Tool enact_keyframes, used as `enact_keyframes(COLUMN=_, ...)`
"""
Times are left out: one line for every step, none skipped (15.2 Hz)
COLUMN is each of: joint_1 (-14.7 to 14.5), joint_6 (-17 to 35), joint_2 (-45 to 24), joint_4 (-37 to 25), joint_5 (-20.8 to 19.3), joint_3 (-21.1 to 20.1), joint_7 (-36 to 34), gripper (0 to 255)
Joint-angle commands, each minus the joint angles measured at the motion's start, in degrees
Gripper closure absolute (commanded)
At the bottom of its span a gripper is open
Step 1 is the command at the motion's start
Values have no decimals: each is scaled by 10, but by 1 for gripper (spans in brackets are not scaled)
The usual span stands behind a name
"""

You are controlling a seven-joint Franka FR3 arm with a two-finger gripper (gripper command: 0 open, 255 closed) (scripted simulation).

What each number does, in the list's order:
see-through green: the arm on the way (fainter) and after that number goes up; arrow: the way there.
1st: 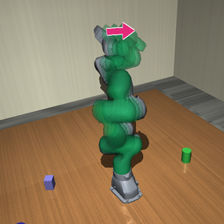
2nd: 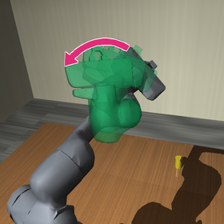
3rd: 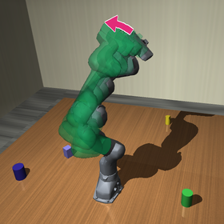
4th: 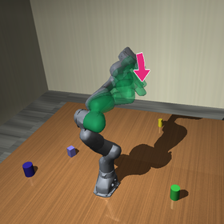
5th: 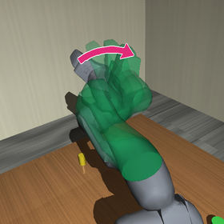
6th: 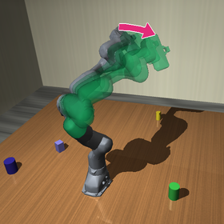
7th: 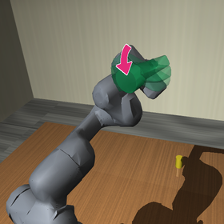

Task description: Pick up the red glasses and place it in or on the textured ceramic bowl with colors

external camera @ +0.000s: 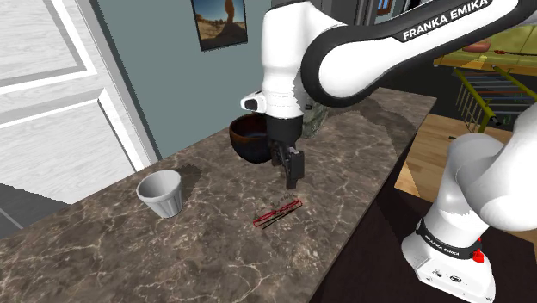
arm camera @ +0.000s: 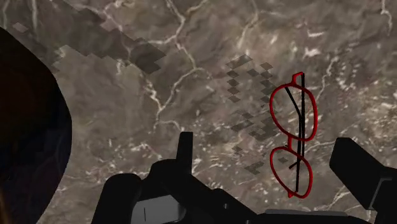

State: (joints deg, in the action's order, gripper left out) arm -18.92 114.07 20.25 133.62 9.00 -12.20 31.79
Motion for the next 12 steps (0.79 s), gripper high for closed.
enact_keyframes(joint_1=-19, joint_6=16, joint_2=-22, joint_4=-6, joint_5=0, joint_3=-14, joint_7=28, gripper=0)
enact_keyframes(joint_1=-28, joint_6=24, joint_2=-30, joint_4=-6, joint_5=0, joint_3=-21, joint_7=42, gripper=0)
enact_keyframes(joint_1=-37, joint_6=32, joint_2=-37, joint_4=-6, joint_5=0, joint_3=-28, joint_7=57, gripper=0)
enact_keyframes(joint_1=-40, joint_6=35, joint_2=-40, joint_4=-5, joint_5=0, joint_3=-30, joint_7=62, gripper=0)
enact_keyframes(joint_1=-40, joint_6=43, joint_2=-43, joint_4=0, joint_5=0, joint_3=-31, joint_7=62, gripper=0)
enact_keyframes(joint_1=-40, joint_6=51, joint_2=-46, joint_4=5, joint_5=0, joint_3=-32, joint_7=62, gripper=0)
enact_keyframes(joint_1=-41, joint_6=59, joint_2=-49, joint_4=10, joint_5=1, joint_3=-33, joint_7=61, gripper=0)
enact_keyframes(joint_1=-41, joint_6=67, joint_2=-52, joint_4=15, joint_5=1, joint_3=-34, joint_7=61, gripper=0)
enact_keyframes(joint_1=-41, joint_6=75, joint_2=-55, joint_4=20, joint_5=1, joint_3=-35, joint_7=61, gripper=0)
enact_keyframes(joint_1=-41, joint_6=84, joint_2=-59, joint_4=25, joint_5=1, joint_3=-36, joint_7=61, gripper=0)
enact_keyframes(joint_1=-42, joint_6=97, joint_2=-65, joint_4=32, joint_5=1, joint_3=-37, joint_7=60, gripper=0)
enact_keyframes(joint_1=-42, joint_6=97, joint_2=-64, joint_4=32, joint_5=1, joint_3=-37, joint_7=60, gripper=0)
